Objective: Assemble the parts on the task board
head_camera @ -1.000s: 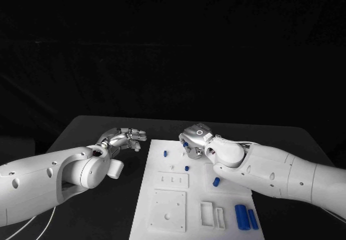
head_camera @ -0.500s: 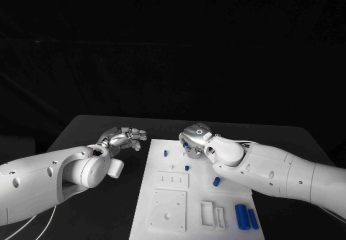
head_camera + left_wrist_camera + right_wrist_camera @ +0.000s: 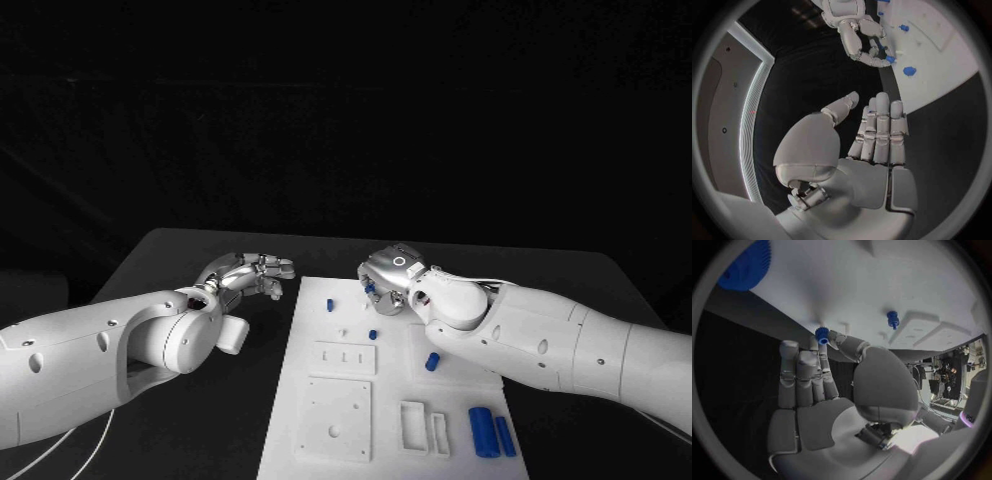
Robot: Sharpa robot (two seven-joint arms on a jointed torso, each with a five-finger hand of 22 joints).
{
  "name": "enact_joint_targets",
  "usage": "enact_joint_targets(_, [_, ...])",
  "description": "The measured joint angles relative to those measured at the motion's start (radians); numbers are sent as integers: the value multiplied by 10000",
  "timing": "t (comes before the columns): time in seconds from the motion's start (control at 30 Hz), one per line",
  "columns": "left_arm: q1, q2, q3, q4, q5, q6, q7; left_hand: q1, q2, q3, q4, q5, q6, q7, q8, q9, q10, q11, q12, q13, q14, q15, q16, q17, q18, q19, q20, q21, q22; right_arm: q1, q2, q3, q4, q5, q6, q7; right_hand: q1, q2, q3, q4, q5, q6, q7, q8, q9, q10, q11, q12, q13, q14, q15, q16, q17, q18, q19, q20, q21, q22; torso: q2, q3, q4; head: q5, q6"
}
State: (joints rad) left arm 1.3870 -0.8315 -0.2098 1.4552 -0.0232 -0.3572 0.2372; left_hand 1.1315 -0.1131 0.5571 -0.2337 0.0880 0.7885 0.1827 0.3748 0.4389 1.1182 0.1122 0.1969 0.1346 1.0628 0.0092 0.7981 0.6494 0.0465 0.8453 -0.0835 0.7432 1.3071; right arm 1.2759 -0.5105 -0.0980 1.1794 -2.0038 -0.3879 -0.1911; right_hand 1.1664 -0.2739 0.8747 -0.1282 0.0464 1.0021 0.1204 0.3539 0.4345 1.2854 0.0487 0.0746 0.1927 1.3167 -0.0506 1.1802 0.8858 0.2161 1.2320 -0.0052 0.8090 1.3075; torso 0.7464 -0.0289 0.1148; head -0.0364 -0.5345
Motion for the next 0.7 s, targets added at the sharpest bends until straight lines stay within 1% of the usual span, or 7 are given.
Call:
enact_joint_targets(0.2, [0, -1, -1, -5, -4, 0, -1, 0, 0, 0, 0, 0, 0, 0, 0, 0, 1, -1, 0, 0, 0, 0, 0, 0, 1, 0, 0, 0, 0, 2, 5, -3, -13, 62, -4, -2, -94, -94, -191, 3, 0, -49, 44, 0, -13, 5, 4, -29, -20, -12, 14, 0, -21, 1, -50, -21, 0, 0, -5, 3, 7, -12, -12])
enact_joint_targets(0.33, [15, -3, 5, -4, -7, 0, -1, 0, 0, 0, 0, 0, 0, 0, 0, 0, 2, -2, 0, 0, 0, 0, 0, -1, 1, 0, 0, 0, 0, 3, -7, -8, -36, 129, -8, -10, -120, -120, -355, -2, 0, -132, 96, -8, -36, -87, 103, -57, -77, -43, 46, 0, -34, 0, -55, -17, 0, 0, 12, -98, 110, -147, 25])
enact_joint_targets(0.37, [15, -8, 4, -7, -8, 0, -1, 0, 0, 0, 0, 0, 0, 0, 0, 0, 2, -2, 0, 0, 0, 0, 0, -8, 1, 0, 1, 0, 0, 4, -8, -9, -36, 154, -13, -10, -197, -197, -473, -21, 0, -189, 125, -57, -53, -138, 157, -88, -89, -59, 62, 0, -41, 0, -88, -22, 0, -1, 18, -127, 133, -169, 37])
enact_joint_targets(0.4, [13, -14, 0, -11, -8, 0, -1, 0, 0, 0, 0, 0, 0, 0, 0, 0, 2, -2, 0, 0, 0, 0, 0, -8, 1, 0, 1, 0, 0, 5, -8, -14, -34, 182, -17, -9, -243, -243, -604, -55, 0, -289, 145, -107, -71, -201, 222, -89, -115, -90, 92, 0, -53, 0, -109, -36, 0, -1, 20, -141, 146, -178, 42])
enact_joint_targets(0.47, [6, -18, -7, -12, -8, 0, -1, 0, 0, 0, 0, 0, 0, 0, 0, 0, 3, -4, 1, 0, 0, 0, 0, -9, 1, 0, 1, 0, 0, -3, -31, -23, -19, 257, -40, 6, -372, -269, -899, -143, 0, -496, 246, -214, -110, -410, 392, -90, -226, -111, 193, 0, -68, -6, -163, -50, 0, -1, 30, -163, 164, -192, 48])
enact_joint_targets(0.57, [10, -14, -1, -11, -9, 0, -2, 0, 0, 0, 0, 0, 0, 0, 0, 0, 6, -6, 1, 0, 0, 0, 0, -8, 1, 0, 1, 0, 0, -8, -82, -24, 4, 363, -102, 15, -534, -259, -1233, -262, 1, -718, 358, -292, -159, -740, 447, -88, -320, -110, 263, 0, -83, -24, -183, -38, 0, -1, 36, -175, 176, -196, 60])
enact_joint_targets(0.7, [11, -11, 0, -21, -10, 0, -2, 0, 0, 0, 0, 0, 0, 0, 0, 0, 16, -16, 1, -5, 0, 0, 0, -8, 2, 0, 1, 0, 0, 1, -140, -23, 82, 469, -224, 15, -622, -302, -1380, -331, 1, -826, 397, -348, -172, -904, 531, -88, -399, -125, 278, 0, -83, -78, -214, -37, -38, -1, 40, -189, 184, -205, 76])
